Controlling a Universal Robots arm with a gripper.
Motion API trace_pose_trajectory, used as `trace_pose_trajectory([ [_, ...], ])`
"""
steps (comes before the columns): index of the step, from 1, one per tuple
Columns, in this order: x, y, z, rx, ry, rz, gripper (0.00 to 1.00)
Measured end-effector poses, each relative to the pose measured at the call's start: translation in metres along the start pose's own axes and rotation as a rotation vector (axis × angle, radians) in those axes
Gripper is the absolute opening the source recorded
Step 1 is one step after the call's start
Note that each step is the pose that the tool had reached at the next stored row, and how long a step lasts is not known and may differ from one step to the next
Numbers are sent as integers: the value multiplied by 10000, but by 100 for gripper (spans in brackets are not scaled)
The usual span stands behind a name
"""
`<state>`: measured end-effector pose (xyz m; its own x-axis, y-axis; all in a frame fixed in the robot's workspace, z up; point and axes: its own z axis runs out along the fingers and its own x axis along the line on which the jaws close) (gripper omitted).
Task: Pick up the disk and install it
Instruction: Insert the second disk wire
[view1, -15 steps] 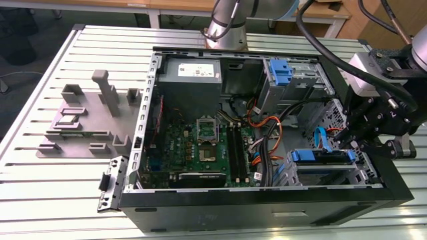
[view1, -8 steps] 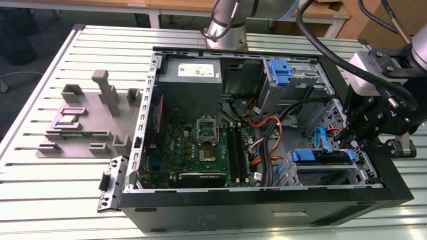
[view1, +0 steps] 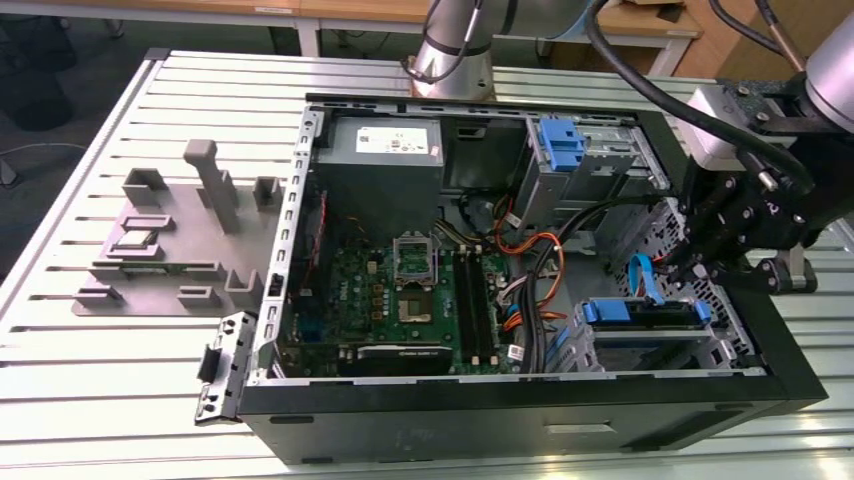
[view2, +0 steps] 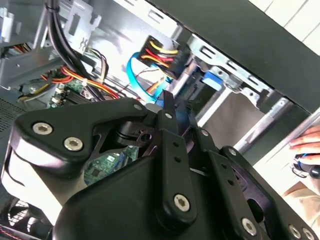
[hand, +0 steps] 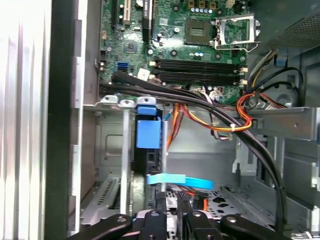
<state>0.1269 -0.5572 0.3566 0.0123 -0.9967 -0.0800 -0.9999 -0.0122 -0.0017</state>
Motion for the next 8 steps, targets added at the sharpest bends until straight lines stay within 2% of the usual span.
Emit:
trace_pose_trajectory([
  [3, -47, -5, 4, 0, 0, 1, 24],
  [8, -84, -53, 8, 0, -1, 0, 24],
])
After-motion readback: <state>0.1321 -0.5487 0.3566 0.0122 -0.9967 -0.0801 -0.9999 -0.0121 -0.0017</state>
